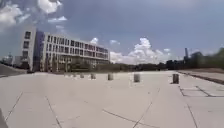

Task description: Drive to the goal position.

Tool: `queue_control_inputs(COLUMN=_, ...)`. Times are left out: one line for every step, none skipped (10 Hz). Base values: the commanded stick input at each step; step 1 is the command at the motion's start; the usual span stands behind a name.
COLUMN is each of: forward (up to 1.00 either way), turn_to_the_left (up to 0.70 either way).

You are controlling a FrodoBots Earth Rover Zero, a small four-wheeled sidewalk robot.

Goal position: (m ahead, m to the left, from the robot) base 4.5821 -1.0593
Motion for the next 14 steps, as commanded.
queue_control_inputs(forward=0.70, turn_to_the_left=0.00)
queue_control_inputs(forward=0.70, turn_to_the_left=0.00)
queue_control_inputs(forward=0.70, turn_to_the_left=0.00)
queue_control_inputs(forward=0.70, turn_to_the_left=0.00)
queue_control_inputs(forward=0.70, turn_to_the_left=0.00)
queue_control_inputs(forward=0.70, turn_to_the_left=0.00)
queue_control_inputs(forward=0.70, turn_to_the_left=0.00)
queue_control_inputs(forward=0.70, turn_to_the_left=0.04)
queue_control_inputs(forward=0.70, turn_to_the_left=0.27)
queue_control_inputs(forward=0.70, turn_to_the_left=0.17)
queue_control_inputs(forward=0.70, turn_to_the_left=0.00)
queue_control_inputs(forward=0.70, turn_to_the_left=0.00)
queue_control_inputs(forward=0.70, turn_to_the_left=0.00)
queue_control_inputs(forward=0.70, turn_to_the_left=0.00)
